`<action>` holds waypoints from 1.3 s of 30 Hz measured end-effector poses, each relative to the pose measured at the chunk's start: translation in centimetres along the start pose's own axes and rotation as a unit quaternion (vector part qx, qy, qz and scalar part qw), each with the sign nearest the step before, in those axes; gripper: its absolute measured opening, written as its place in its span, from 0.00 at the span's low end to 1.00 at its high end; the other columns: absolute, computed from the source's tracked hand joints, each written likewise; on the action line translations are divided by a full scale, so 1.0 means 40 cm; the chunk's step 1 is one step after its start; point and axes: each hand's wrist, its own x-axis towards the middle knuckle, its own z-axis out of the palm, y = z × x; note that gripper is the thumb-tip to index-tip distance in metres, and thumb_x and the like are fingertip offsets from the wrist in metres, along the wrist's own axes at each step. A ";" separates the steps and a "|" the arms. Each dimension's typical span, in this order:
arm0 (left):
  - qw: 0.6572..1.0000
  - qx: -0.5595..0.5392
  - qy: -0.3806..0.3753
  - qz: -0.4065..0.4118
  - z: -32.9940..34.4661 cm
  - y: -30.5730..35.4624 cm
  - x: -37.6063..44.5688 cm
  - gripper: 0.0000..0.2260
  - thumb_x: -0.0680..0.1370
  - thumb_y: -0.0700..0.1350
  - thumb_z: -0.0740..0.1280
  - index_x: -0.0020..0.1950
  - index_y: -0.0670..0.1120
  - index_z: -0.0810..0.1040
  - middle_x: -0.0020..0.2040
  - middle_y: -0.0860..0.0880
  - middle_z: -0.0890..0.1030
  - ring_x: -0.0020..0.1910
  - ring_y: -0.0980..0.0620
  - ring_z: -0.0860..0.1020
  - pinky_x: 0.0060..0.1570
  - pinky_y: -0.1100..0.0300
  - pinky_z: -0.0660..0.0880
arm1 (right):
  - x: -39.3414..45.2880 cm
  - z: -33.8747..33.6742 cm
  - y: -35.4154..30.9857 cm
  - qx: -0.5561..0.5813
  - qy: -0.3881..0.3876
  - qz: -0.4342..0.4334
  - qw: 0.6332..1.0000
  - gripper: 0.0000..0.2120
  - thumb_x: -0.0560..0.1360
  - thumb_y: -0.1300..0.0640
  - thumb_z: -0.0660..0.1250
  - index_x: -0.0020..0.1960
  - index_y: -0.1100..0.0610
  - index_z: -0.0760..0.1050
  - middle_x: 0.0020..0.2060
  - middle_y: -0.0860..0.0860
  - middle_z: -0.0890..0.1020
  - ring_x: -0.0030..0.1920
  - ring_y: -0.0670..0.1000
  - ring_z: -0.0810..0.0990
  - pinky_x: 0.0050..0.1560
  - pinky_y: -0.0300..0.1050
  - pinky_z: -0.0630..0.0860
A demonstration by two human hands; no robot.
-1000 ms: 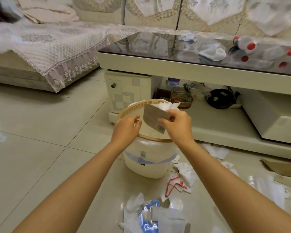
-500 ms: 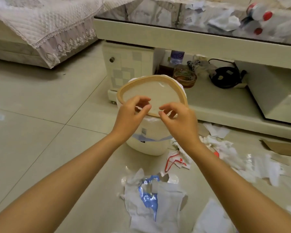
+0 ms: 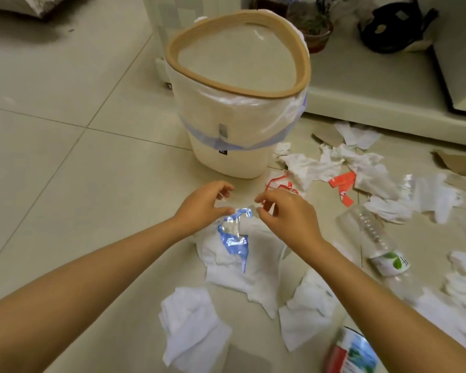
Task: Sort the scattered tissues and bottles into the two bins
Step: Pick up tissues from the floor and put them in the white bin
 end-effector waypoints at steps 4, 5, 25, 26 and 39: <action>0.987 0.125 -0.029 -0.101 0.043 -0.039 -0.011 0.46 0.61 0.61 0.78 0.73 0.54 0.60 0.67 0.52 0.70 0.66 0.48 0.68 0.61 0.47 0.69 | -0.017 0.047 0.029 -0.044 -0.102 0.022 0.994 0.17 0.73 0.48 0.68 0.61 0.46 0.74 0.53 0.45 0.78 0.52 0.48 0.76 0.40 0.38 0.70; 0.982 0.134 -0.035 -0.130 0.055 -0.043 -0.017 0.51 0.58 0.64 0.78 0.74 0.55 0.56 0.69 0.52 0.66 0.68 0.47 0.66 0.62 0.44 0.68 | -0.019 0.060 0.036 -0.075 -0.133 0.026 0.988 0.21 0.72 0.46 0.68 0.65 0.45 0.72 0.58 0.47 0.75 0.56 0.51 0.74 0.46 0.43 0.71; 0.970 -0.095 -0.055 -0.219 0.131 -0.022 0.024 0.18 0.65 0.51 0.79 0.48 0.45 0.79 0.45 0.50 0.79 0.43 0.51 0.76 0.38 0.61 0.70 | -0.039 0.171 0.119 -0.070 -0.186 0.124 0.972 0.38 0.67 0.57 0.73 0.71 0.49 0.59 0.62 0.54 0.67 0.55 0.56 0.73 0.46 0.48 0.77; 0.970 -0.099 -0.058 -0.212 0.120 -0.026 0.027 0.14 0.67 0.50 0.78 0.45 0.45 0.79 0.41 0.49 0.79 0.41 0.51 0.76 0.37 0.60 0.70 | -0.038 0.172 0.123 -0.065 -0.178 0.126 0.974 0.36 0.68 0.58 0.72 0.70 0.49 0.59 0.61 0.54 0.68 0.52 0.56 0.74 0.46 0.48 0.77; 0.948 -0.271 0.034 -0.162 -0.011 -0.019 0.039 0.18 0.70 0.47 0.74 0.56 0.42 0.79 0.48 0.46 0.81 0.43 0.51 0.78 0.45 0.58 0.74 | -0.047 0.150 0.136 -0.053 -0.141 0.157 0.976 0.32 0.72 0.50 0.69 0.71 0.46 0.58 0.63 0.52 0.69 0.57 0.55 0.72 0.46 0.49 0.75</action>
